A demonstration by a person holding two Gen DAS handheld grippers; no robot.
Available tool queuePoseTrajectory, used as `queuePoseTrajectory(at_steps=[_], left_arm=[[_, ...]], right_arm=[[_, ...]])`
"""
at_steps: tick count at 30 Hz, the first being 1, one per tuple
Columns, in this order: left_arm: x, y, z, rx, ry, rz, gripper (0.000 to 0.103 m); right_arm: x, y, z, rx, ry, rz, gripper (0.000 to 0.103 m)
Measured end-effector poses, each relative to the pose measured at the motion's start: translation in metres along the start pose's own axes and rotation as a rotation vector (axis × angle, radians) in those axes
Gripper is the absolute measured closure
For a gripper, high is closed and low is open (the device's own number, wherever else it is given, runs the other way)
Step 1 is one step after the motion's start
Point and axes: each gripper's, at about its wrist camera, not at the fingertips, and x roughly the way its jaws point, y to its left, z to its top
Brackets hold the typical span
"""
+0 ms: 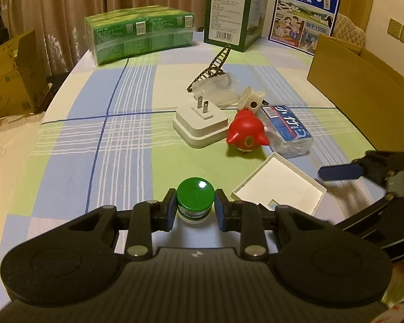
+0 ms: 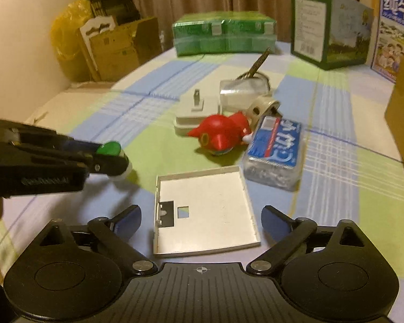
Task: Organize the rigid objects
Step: 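Grasp the green-lidded jar with the left gripper while the right gripper grasps the white tray, then lift the jar and white tray and carry both over the cardboard box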
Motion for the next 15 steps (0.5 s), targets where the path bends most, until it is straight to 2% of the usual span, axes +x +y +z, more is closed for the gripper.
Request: queuePoseTrajectory(at_steps=[5,12,14,15], left_arm=[[0.003,0.000,0.003,-0.006,0.003,-0.012,0.078],[0.006,-0.005,0.005,-0.001,0.004,-0.022,0.078],[0.006,-0.006,0.005,-0.004,0.005,-0.022,0.078],[0.006,-0.006,0.005,-0.006,0.005,-0.022,0.078]], right_arm=[[0.016,0.005,-0.006,-0.084,0.015,-0.057,0.010],[0.024,0.003,-0.003,-0.080,-0.013,-0.050,0.010],[0.023,0.003,-0.001,-0.078,-0.015,-0.048,0.018],[0.022,0.003,0.000,-0.079,-0.011,-0.049,0.018]])
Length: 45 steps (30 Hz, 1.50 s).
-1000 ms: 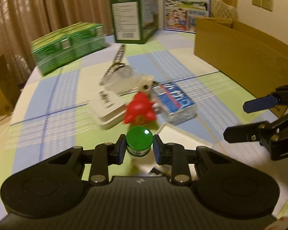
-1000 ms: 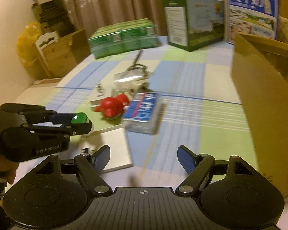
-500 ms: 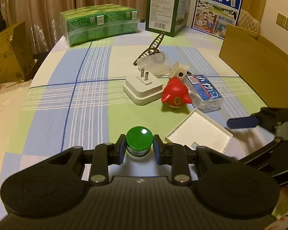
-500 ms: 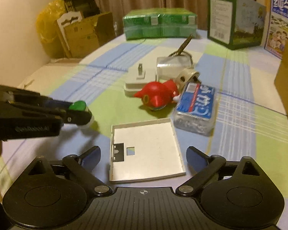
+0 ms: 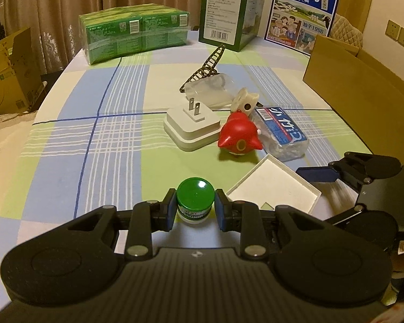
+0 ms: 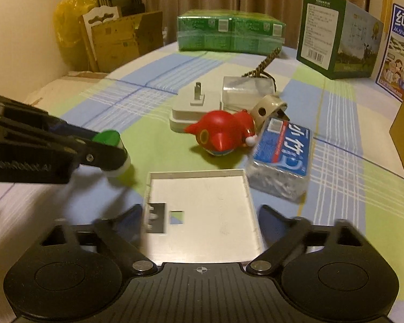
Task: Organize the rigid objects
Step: 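Lift the jar and white tray and carry both over the cardboard box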
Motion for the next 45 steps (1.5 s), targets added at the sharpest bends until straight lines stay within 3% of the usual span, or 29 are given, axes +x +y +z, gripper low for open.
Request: queuePoseTrajectory(at_steps=[8,15,30,37,45], left_arm=[[-0.005,-0.005,0.000,0.013,-0.010,-0.006,0.078],[-0.020,-0.021,0.001,0.033,-0.039,-0.015,0.078],[-0.079,-0.114,0.022,0.096,-0.151,-0.092,0.078],[-0.094,-0.156,0.022,0.132,-0.161,-0.134,0.078],[-0.105,-0.177,0.023,0.160,-0.172,-0.148,0.078]], right_arm=[[-0.029,0.001,0.001,0.013,-0.037,-0.012,0.019],[-0.069,-0.002,0.002,-0.005,-0.111,-0.083,0.019],[-0.173,-0.064,-0.032,0.204,-0.216,-0.228,0.019],[-0.213,-0.077,-0.046,0.267,-0.248,-0.254,0.019],[-0.242,-0.082,-0.052,0.308,-0.283,-0.254,0.019]])
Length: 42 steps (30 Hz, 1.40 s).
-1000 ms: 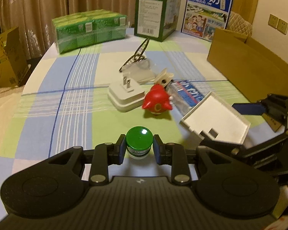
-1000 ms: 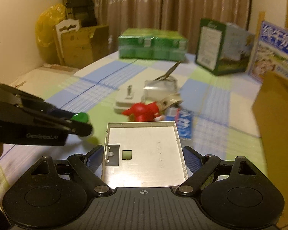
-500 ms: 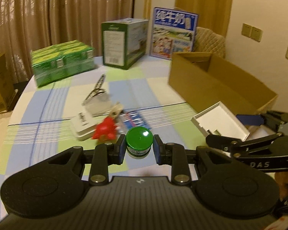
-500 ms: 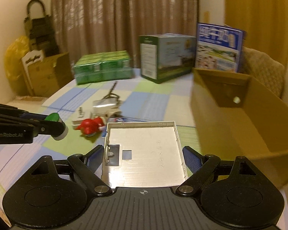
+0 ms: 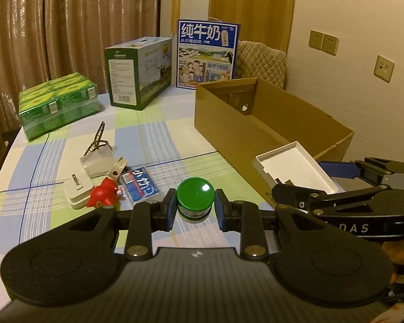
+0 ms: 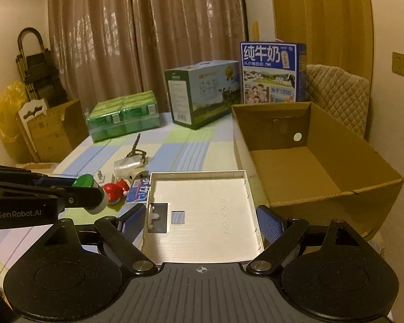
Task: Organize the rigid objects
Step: 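Lift the jar and white tray and carry both over the cardboard box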
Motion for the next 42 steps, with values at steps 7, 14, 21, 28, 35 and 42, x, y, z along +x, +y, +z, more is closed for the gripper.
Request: queuePoseTrajectory(at_steps=[7,14,21,28,35,42], left_arm=[[-0.002,-0.013,0.011,0.017,-0.009,-0.020,0.078],[0.007,-0.034,0.034,0.038,-0.029,-0.061,0.078],[0.026,-0.064,0.064,0.059,-0.042,-0.120,0.078],[0.058,-0.096,0.091,0.113,-0.030,-0.156,0.078],[0.104,-0.118,0.103,0.166,0.024,-0.170,0.078],[0.142,-0.123,0.110,0.183,0.059,-0.169,0.078]], right_arm=[[-0.019,-0.014,0.014,0.029,-0.024,-0.016,0.019],[-0.035,-0.046,0.048,0.035,-0.061,-0.071,0.019],[-0.040,-0.086,0.075,0.015,-0.072,-0.119,0.018],[-0.028,-0.128,0.085,0.039,-0.047,-0.157,0.018],[-0.006,-0.166,0.082,0.090,0.003,-0.164,0.019],[0.023,-0.190,0.076,0.090,0.046,-0.168,0.019]])
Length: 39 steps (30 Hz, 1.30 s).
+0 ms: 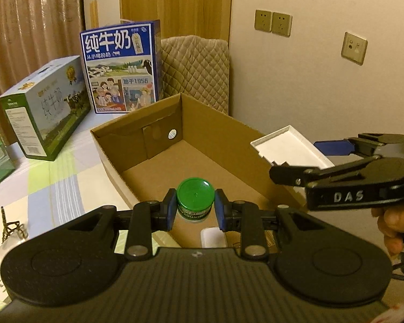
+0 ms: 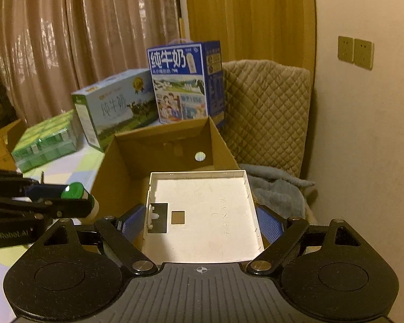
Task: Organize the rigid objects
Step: 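Lift the jar and white tray and carry both over the cardboard box, then open the left gripper to drop the jar while the right gripper releases the tray into the box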
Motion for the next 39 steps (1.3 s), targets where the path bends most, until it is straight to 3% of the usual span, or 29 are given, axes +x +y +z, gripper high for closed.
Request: queuePoseTrajectory(at_steps=[9,19,21,23,39], left_arm=[[0.029,0.006,0.004,0.000,0.030,0.009,0.078],[0.043,0.009,0.004,-0.002,0.019,0.016,0.078],[0.043,0.010,0.003,-0.001,0.005,0.025,0.076],[0.041,0.012,0.005,-0.013,-0.007,0.036,0.063],[0.010,0.030,0.006,-0.051,-0.047,0.063,0.063]], right_arm=[[0.032,-0.003,-0.004,-0.012,0.033,0.020,0.018],[0.039,-0.007,-0.005,-0.002,0.043,0.009,0.019],[0.039,-0.007,-0.005,-0.001,0.043,0.007,0.019],[0.039,-0.007,-0.005,-0.002,0.045,0.008,0.019],[0.039,0.002,-0.006,0.002,0.054,0.014,0.018]])
